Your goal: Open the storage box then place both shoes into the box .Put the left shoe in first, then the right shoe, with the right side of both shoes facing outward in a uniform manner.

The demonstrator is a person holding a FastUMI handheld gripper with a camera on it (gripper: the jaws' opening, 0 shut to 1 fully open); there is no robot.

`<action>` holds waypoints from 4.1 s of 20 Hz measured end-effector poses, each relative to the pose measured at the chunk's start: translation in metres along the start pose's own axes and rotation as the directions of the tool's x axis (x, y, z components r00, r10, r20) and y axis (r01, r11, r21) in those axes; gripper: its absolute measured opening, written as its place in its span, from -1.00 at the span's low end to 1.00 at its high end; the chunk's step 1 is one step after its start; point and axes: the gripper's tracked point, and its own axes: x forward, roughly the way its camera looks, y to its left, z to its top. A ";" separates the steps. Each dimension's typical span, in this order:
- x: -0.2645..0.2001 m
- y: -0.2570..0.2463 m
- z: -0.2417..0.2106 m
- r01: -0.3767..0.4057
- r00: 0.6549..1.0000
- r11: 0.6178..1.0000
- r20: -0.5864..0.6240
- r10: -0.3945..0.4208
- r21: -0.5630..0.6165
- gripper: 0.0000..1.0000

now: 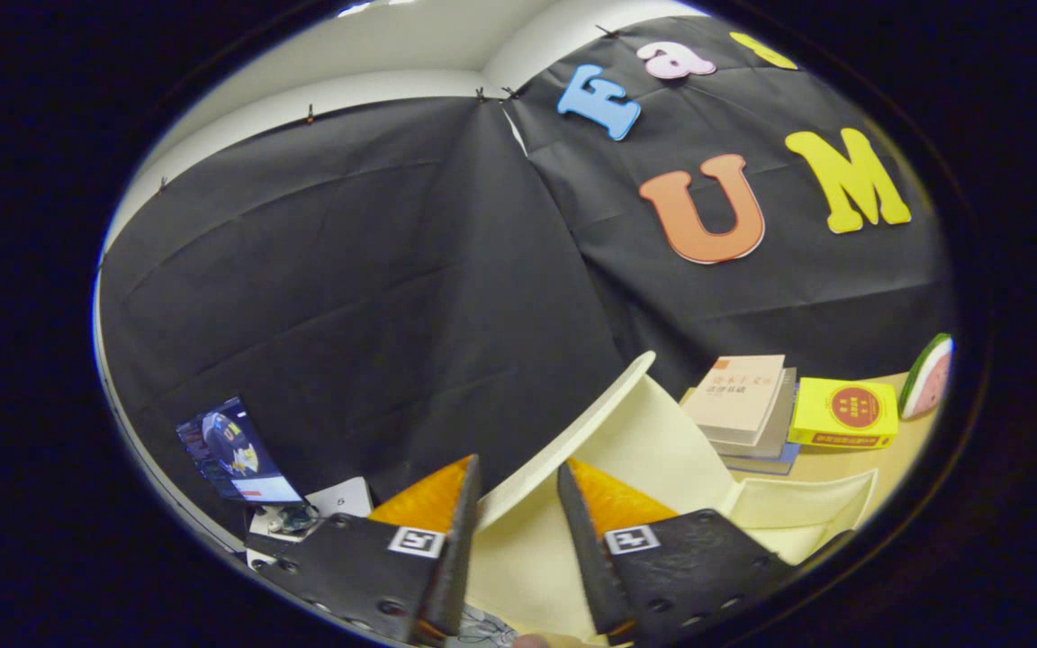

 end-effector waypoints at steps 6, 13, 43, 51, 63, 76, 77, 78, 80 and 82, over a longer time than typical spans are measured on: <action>0.000 0.012 -0.009 0.002 1.000 0.998 0.018 0.000 -0.070 0.89; -0.046 -0.039 0.006 0.131 0.987 0.987 0.102 -0.121 -0.090 0.92; -0.398 -0.467 -0.183 0.653 0.704 0.753 -0.306 -0.641 -0.077 0.92; -0.385 -0.492 -0.227 0.692 0.669 0.720 -0.424 -0.610 0.057 0.79; -0.381 -0.489 -0.233 0.704 0.694 0.669 -0.433 -0.575 0.241 -0.99; -0.307 -0.351 -0.122 0.550 0.834 0.719 -0.310 -0.456 0.424 -1.00; -0.299 -0.336 -0.107 0.531 0.847 0.727 -0.288 -0.446 0.436 -1.00; -0.291 -0.321 -0.091 0.512 0.859 0.731 -0.266 -0.437 0.451 -1.00; -0.270 -0.300 -0.054 0.483 0.875 0.744 -0.220 -0.431 0.462 -1.00; -0.249 -0.276 -0.033 0.464 0.883 0.754 -0.184 -0.431 0.465 -1.00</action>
